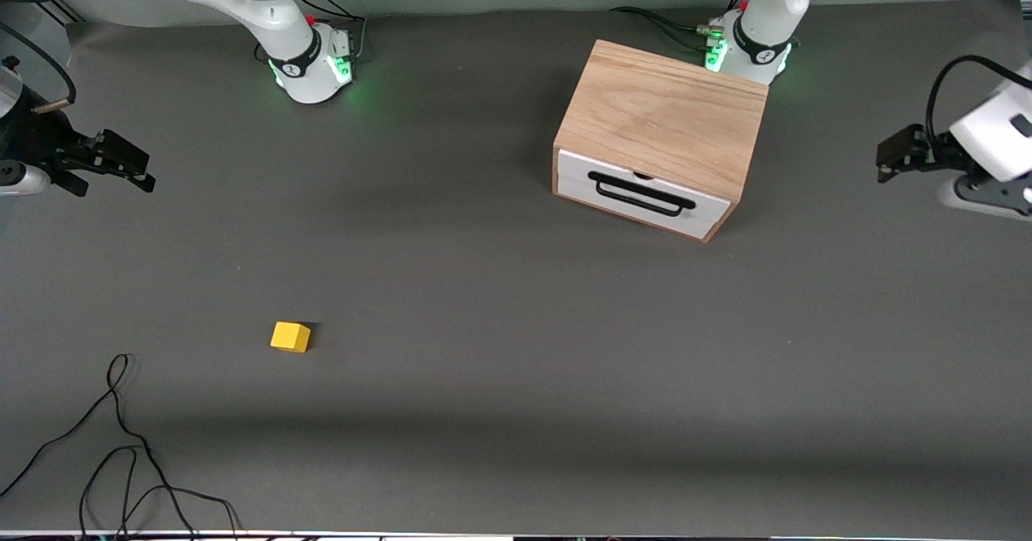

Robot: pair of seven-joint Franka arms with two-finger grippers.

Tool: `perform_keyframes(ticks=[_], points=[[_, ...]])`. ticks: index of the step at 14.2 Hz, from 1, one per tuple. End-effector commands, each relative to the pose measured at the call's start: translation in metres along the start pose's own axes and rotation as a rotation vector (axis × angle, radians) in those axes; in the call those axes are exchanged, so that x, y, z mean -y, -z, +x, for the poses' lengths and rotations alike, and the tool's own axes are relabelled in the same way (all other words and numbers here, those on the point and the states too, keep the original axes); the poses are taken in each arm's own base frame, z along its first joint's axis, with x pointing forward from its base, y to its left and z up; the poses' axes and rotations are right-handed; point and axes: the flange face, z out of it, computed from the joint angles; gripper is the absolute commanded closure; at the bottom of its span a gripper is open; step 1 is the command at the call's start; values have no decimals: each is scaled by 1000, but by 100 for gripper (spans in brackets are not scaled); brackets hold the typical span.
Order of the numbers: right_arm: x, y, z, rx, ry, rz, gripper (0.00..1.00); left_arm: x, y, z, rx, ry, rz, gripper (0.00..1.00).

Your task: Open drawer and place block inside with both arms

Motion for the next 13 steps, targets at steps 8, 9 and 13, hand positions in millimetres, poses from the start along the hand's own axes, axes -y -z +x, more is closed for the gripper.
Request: perform_keyframes(ticks=[8, 9, 13], points=[[1, 1, 12, -6, -19, -16, 0, -15, 4, -14, -17, -44, 5, 0], [0, 0, 12, -5, -21, -16, 0, -15, 3, -14, -11, -42, 4, 0], [-1, -3, 13, 0, -21, -17, 0, -13, 2, -14, -8, -41, 4, 0]])
